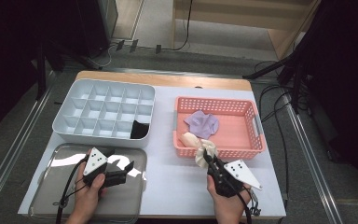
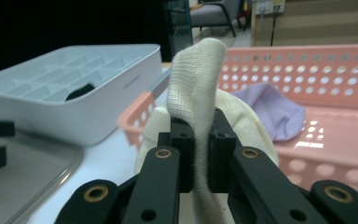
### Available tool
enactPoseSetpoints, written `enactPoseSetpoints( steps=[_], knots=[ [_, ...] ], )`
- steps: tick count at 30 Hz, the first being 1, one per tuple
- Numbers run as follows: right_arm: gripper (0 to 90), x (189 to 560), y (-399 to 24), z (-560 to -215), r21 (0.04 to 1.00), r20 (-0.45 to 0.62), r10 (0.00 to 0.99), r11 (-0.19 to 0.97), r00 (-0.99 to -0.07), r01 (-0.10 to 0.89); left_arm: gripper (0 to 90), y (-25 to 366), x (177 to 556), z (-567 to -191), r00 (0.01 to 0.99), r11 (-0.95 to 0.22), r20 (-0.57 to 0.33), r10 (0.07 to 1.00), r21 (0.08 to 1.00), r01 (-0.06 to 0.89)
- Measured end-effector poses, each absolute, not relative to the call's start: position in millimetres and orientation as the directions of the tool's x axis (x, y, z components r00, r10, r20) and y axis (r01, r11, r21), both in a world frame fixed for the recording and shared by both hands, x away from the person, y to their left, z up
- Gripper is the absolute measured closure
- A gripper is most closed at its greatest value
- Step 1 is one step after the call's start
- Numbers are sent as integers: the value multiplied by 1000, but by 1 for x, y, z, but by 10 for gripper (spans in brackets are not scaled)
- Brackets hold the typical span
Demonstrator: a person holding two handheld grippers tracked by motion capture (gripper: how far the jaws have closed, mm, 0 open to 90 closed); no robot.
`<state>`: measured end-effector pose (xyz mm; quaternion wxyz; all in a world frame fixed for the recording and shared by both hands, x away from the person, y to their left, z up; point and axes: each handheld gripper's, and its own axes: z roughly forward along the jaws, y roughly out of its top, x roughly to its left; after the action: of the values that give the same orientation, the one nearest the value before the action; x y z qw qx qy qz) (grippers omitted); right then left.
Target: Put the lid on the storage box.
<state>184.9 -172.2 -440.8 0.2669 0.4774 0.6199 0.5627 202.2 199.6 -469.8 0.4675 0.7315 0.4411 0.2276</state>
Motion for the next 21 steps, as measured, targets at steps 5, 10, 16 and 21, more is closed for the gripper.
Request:
enactPoseSetpoints(
  steps=[5, 10, 16, 21],
  knots=[
    [840, 176, -164, -451, 942, 212, 878, -67, -429, 328, 140, 199, 202, -470, 506, -174, -77, 859, 885, 431],
    [839, 172, -154, -460, 932, 211, 864, -37, -457, 360, 140, 200, 201, -470, 508, -169, -77, 858, 891, 421],
    [840, 170, -139, -466, 923, 221, 844, -19, -489, 384, 140, 200, 201, -470, 506, -166, -79, 859, 892, 421],
    [839, 168, -124, -472, 909, 244, 821, -9, -515, 417, 140, 202, 201, -469, 509, -156, -90, 856, 893, 421]
  ],
)
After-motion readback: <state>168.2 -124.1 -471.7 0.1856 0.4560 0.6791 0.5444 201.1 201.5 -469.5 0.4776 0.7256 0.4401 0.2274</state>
